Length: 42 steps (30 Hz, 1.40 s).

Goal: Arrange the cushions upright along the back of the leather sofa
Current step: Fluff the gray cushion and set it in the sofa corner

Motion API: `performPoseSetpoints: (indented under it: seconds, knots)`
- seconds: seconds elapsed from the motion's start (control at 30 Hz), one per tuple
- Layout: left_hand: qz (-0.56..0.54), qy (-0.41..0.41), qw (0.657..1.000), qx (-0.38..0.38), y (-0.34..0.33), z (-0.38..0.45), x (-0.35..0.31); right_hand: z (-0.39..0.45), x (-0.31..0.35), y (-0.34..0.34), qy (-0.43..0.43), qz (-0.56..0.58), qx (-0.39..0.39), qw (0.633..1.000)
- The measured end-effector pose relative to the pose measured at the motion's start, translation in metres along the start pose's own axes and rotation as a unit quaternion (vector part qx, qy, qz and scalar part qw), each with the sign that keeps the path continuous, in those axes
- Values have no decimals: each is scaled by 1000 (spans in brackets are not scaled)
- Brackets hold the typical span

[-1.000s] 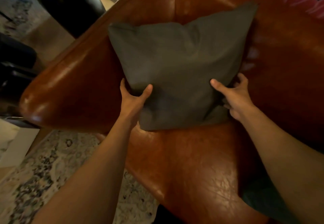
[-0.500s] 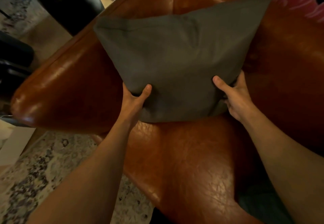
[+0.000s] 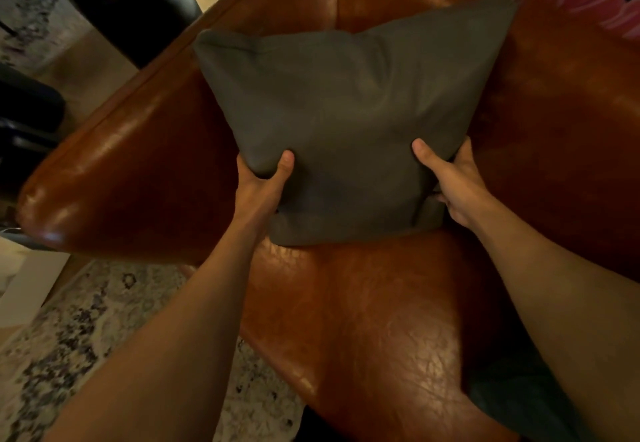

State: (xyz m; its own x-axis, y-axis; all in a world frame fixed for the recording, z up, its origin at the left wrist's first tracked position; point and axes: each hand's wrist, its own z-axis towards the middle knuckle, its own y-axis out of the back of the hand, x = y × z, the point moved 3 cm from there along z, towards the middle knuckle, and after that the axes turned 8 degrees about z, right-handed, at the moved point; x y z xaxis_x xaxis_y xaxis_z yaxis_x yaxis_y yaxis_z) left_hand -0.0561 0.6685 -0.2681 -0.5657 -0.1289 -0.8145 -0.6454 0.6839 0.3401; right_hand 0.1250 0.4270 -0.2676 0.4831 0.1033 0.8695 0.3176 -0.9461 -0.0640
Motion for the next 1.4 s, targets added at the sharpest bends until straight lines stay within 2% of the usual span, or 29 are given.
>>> performPoseSetpoints:
  seconds: [0.73, 1.4]
  knots:
    - [-8, 8, 1000, -12, 0, -15, 3, 8, 5, 1, -16, -44, 32, 998]
    - [-28, -74, 997, -14, 2, -15, 12, -15, -3, 4, 39, 65, 14, 997]
